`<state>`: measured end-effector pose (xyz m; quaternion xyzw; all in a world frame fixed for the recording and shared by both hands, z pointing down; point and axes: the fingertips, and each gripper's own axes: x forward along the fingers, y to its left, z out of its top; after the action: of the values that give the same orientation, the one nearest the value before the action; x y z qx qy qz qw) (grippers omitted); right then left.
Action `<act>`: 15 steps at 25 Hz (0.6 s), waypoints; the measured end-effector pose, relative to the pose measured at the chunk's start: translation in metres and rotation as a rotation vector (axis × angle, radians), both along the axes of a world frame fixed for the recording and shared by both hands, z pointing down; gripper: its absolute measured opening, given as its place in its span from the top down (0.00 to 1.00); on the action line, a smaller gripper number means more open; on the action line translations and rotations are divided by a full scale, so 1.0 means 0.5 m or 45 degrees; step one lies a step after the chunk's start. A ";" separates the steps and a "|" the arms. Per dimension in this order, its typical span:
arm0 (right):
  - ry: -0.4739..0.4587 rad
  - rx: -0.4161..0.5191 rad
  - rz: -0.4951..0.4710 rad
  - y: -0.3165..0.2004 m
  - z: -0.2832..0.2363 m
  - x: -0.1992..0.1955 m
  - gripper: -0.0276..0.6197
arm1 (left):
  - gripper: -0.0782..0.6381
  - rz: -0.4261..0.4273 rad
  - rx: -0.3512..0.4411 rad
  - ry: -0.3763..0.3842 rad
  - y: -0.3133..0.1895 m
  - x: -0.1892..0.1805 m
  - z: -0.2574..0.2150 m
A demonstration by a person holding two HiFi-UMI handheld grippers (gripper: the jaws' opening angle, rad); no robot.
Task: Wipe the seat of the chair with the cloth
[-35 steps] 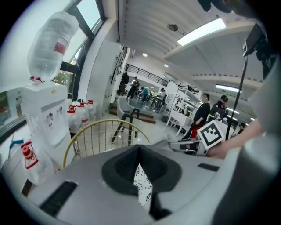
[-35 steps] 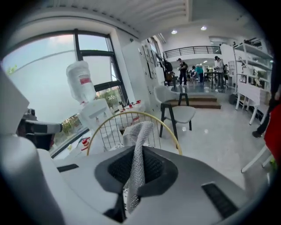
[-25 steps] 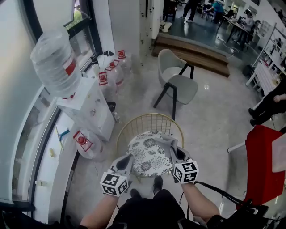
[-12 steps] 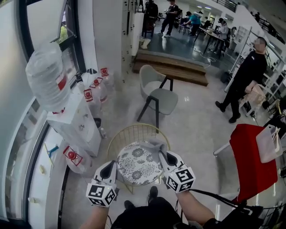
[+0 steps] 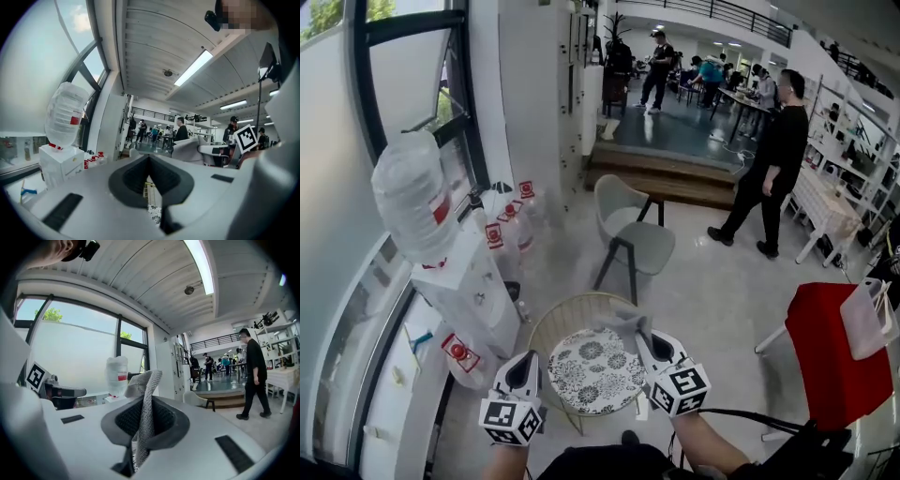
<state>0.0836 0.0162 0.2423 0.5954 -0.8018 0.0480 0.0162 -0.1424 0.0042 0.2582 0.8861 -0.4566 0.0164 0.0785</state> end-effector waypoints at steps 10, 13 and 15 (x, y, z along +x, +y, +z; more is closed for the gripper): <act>-0.010 0.036 -0.015 -0.004 -0.032 0.052 0.92 | 0.88 -0.031 0.082 0.047 0.008 0.046 -0.058; -0.015 0.031 -0.025 -0.007 -0.032 0.064 0.92 | 0.88 -0.022 0.105 0.040 0.011 0.062 -0.066; -0.016 0.030 -0.032 -0.011 -0.031 0.070 0.92 | 0.88 -0.020 0.118 0.041 0.008 0.072 -0.071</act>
<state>0.1187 0.0107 0.2267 0.5851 -0.8098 0.0419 0.0047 -0.1065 0.0083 0.2229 0.8852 -0.4627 -0.0195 0.0449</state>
